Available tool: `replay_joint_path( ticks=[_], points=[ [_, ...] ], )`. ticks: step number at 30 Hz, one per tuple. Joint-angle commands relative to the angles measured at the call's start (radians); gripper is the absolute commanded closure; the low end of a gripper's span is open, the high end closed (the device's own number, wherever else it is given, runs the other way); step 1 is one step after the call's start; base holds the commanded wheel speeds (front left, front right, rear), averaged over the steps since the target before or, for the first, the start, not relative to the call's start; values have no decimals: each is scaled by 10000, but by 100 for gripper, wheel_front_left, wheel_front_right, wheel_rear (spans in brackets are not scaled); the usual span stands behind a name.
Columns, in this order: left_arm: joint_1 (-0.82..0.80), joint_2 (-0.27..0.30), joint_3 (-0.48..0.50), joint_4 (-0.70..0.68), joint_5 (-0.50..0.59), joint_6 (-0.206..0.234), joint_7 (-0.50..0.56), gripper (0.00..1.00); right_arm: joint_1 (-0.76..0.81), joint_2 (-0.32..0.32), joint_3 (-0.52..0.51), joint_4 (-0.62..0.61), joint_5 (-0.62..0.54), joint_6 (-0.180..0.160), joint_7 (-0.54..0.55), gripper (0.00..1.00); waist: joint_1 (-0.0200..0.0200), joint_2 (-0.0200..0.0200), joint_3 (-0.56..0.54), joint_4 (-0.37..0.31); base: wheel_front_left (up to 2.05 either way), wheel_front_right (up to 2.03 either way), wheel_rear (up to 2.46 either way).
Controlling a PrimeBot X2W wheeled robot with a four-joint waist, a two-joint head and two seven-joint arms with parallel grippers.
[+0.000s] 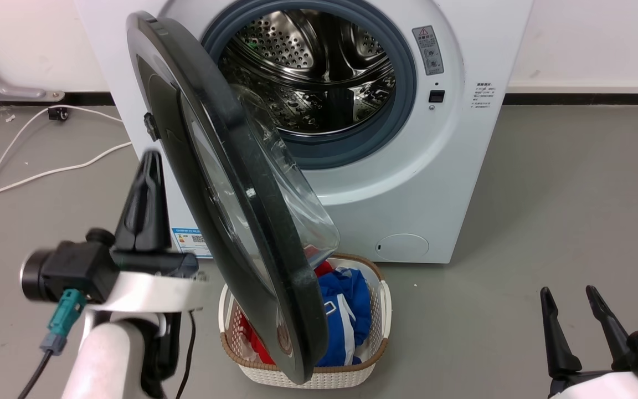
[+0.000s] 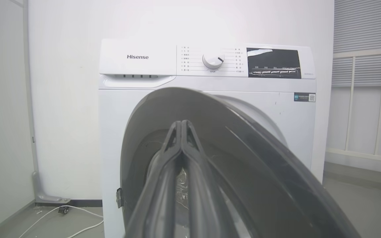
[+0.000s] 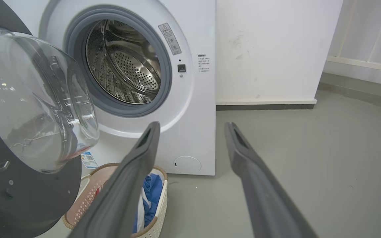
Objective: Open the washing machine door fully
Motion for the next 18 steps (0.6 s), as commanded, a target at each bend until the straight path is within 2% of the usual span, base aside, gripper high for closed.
replay_joint_path(
  ticks=[1,5,9,13,18],
  points=[
    [-333,-87,-23,-478,53,115,1,100,-121,29,3,-46,25,-2,-34,0,0,-1,-14,6,0,0,0],
    [-889,-234,-256,-1517,131,175,198,100,-112,29,-9,-65,26,-2,-37,0,0,-1,-45,5,0,0,0],
    [-1395,-432,-722,-2362,81,20,592,100,-129,30,-65,-60,65,-1,-11,0,0,-1,-34,24,0,0,0],
    [-1607,-708,-1558,-2939,-263,-247,1219,100,-105,28,-72,-29,97,-1,7,0,0,-1,-24,60,0,0,0],
    [-1233,-904,-2583,-3240,-688,-349,2198,100,-95,29,-94,74,213,-1,13,0,0,-1,-6,86,0,0,0]
  ],
)
